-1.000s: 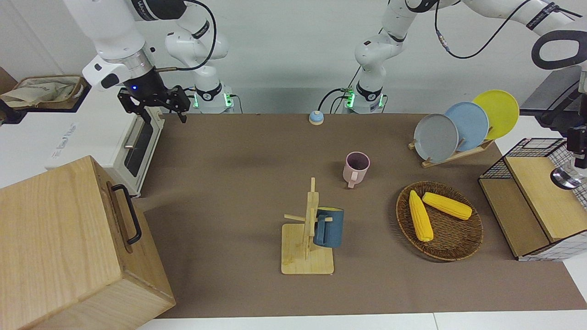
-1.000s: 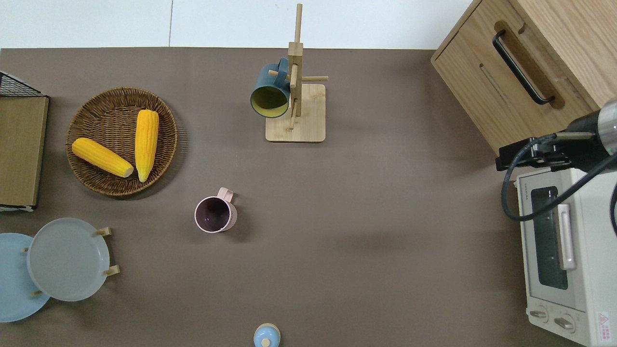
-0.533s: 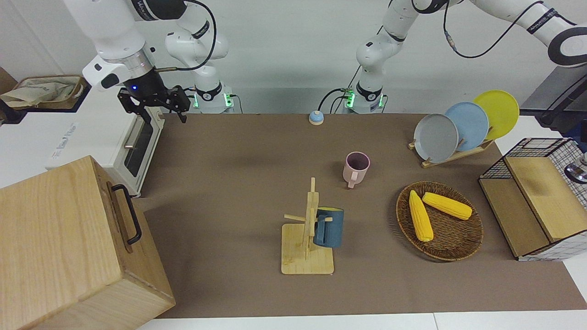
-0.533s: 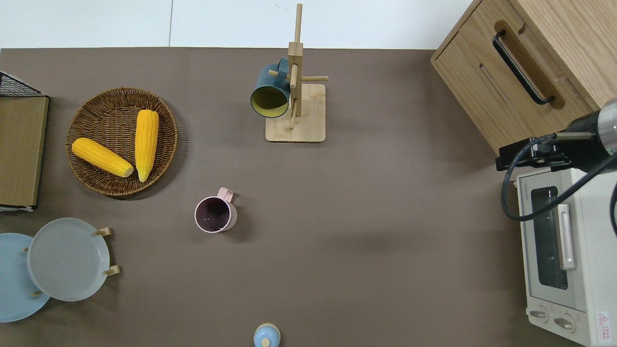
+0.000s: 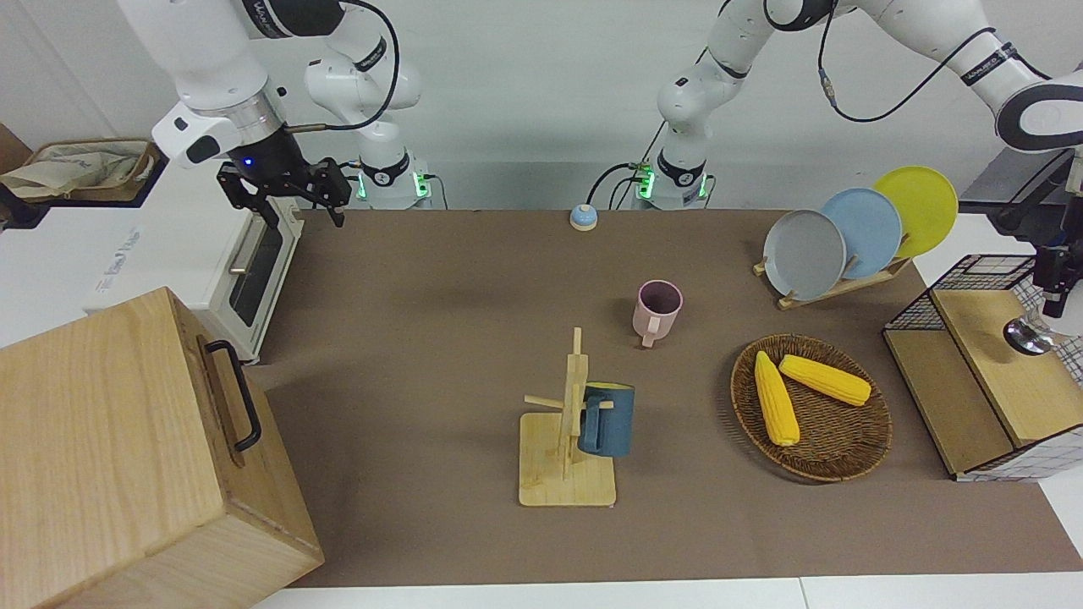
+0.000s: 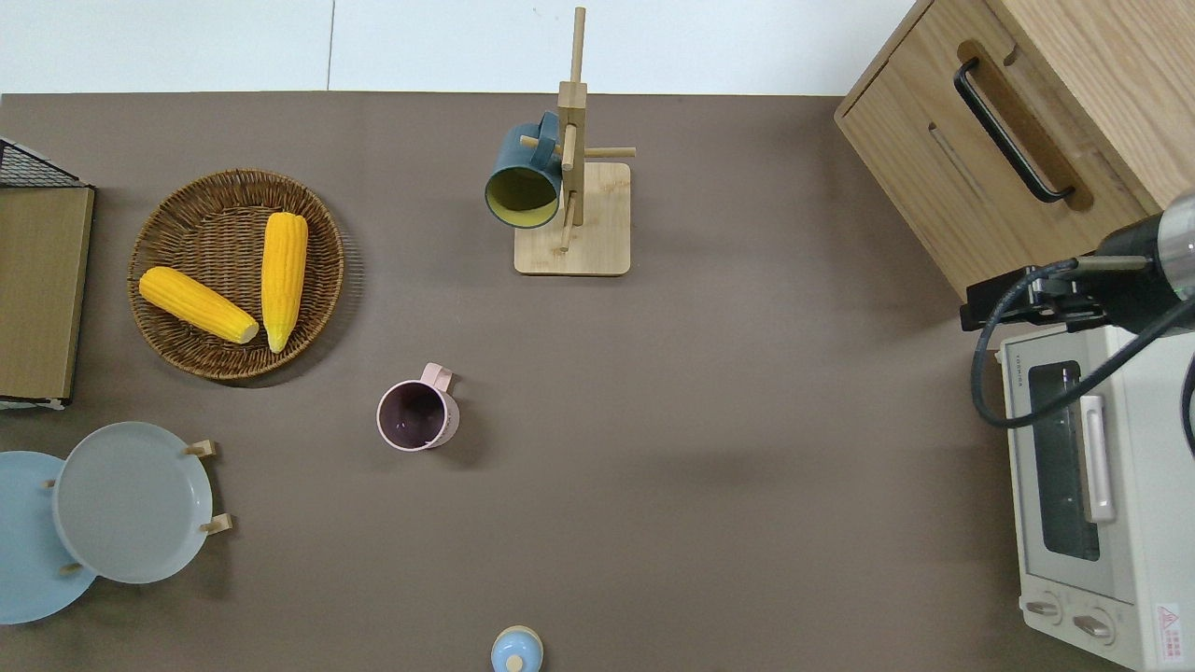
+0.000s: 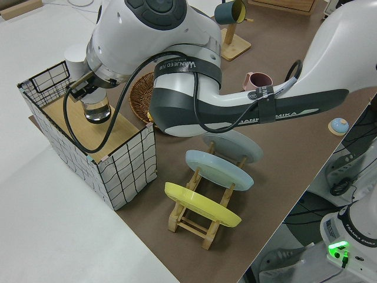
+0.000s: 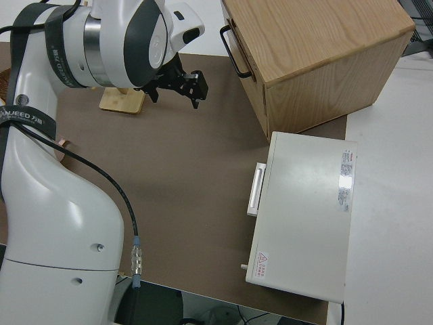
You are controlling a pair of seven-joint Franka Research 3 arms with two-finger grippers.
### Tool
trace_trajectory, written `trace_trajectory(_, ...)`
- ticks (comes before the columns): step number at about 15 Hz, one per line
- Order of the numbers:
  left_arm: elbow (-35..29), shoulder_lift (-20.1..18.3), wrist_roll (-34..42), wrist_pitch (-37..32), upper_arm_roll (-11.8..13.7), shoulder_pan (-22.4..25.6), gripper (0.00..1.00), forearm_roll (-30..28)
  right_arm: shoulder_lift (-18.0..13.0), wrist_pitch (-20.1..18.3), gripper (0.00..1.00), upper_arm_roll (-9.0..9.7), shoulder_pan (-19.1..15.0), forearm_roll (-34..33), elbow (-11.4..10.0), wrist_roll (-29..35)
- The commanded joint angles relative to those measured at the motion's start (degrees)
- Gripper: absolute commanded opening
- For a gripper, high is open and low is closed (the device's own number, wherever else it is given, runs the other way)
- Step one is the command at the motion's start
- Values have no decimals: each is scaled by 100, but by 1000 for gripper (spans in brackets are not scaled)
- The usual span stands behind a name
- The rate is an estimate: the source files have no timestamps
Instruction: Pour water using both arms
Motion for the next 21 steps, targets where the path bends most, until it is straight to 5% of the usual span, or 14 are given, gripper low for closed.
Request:
trace_trajectory(1,-9,39,365,107,-37,136,77,-351,-94,-46,992,-5,-32,93,-79,-79)
trace_trajectory(4,-17,136,382,230,-37,144,95,-422,-94,-46,992,-5,-32,93,-79,-87)
trace_trajectory(6,-61,162,470,248,-45,144,202,-440,-94,-46,992,-5,-32,93,-79,-88)
trace_trajectory(9,-70,206,558,283,-37,144,609,-527,-94,-46,992,-5,-32,93,-79,-79)
trace_trajectory(10,-70,215,558,283,-37,144,851,-536,-94,-46,992,-5,-23,93,-79,-79)
trace_trajectory(12,-70,215,558,283,-37,144,992,-536,-94,-46,992,-5,-32,93,-79,-88)
trace_trajectory(21,70,127,357,-471,-10,293,993,-256,-94,-46,992,-5,-32,93,-79,-79)
